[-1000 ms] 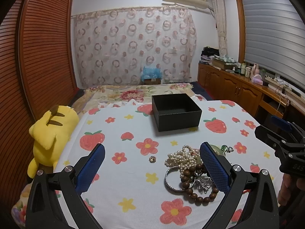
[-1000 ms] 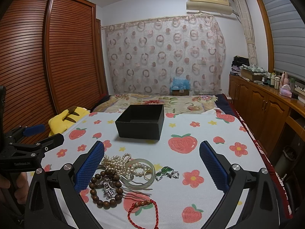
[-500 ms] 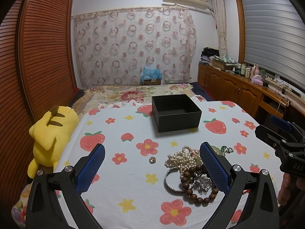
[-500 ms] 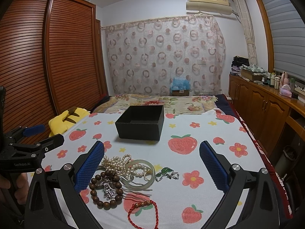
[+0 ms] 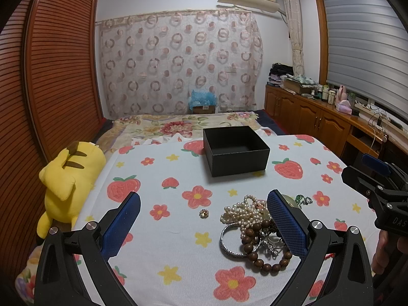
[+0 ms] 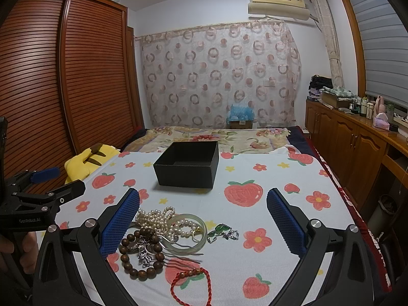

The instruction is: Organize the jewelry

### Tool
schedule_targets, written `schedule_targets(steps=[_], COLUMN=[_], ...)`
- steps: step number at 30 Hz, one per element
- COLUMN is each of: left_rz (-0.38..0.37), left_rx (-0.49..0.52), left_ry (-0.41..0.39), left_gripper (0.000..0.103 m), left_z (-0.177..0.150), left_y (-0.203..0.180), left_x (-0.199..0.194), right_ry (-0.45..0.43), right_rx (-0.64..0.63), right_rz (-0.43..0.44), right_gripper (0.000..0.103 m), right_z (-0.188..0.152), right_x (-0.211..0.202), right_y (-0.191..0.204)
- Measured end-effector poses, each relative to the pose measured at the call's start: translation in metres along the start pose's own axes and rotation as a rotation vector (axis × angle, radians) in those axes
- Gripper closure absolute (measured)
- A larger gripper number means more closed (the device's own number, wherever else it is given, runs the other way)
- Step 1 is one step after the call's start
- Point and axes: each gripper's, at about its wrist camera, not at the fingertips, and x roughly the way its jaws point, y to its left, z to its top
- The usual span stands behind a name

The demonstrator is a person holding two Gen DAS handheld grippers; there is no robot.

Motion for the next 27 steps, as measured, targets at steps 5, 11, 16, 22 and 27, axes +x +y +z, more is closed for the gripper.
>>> schedule_targets(steps=[5,11,16,22,27], left_rz=[0.000,-0.001,-0.001,-0.001,-0.001], left_rx=[0.000,0.000,0.000,0.000,0.000], left_ry=[-0.001,-0.001,-0.003,-0.003,-0.003], left_gripper=[0.006,0.006,0.006,0.006,0.006], left_z=[-0.0001,-0.0001,-0.0001,0.0068,0.0067], left_y=[0.0001,0.0001,0.0001,-0.0052,-0.0052], left_x=[-0.0001,-0.0001,-0.0002,-0.0055,-0.0056], right_ry=[-0.001,-0.003,-0.006,-0.006,-0.007], right_rx=[0.000,-0.002,-0.005,-0.002,-0.002], right_rz=[0.001,0.001,0.000,0.001,0.002], right_gripper=[0.002,0.002,0.002,0.002,0.002], right_z=[-0.0001,-0.0001,0.0004,0.0001,-0.0002], right_x=[-0.0001,-0.0006,-0.0009,-0.0013,-0.0018], right_y=[0.0004,0.0010,0.0015,0.0015,0.0012])
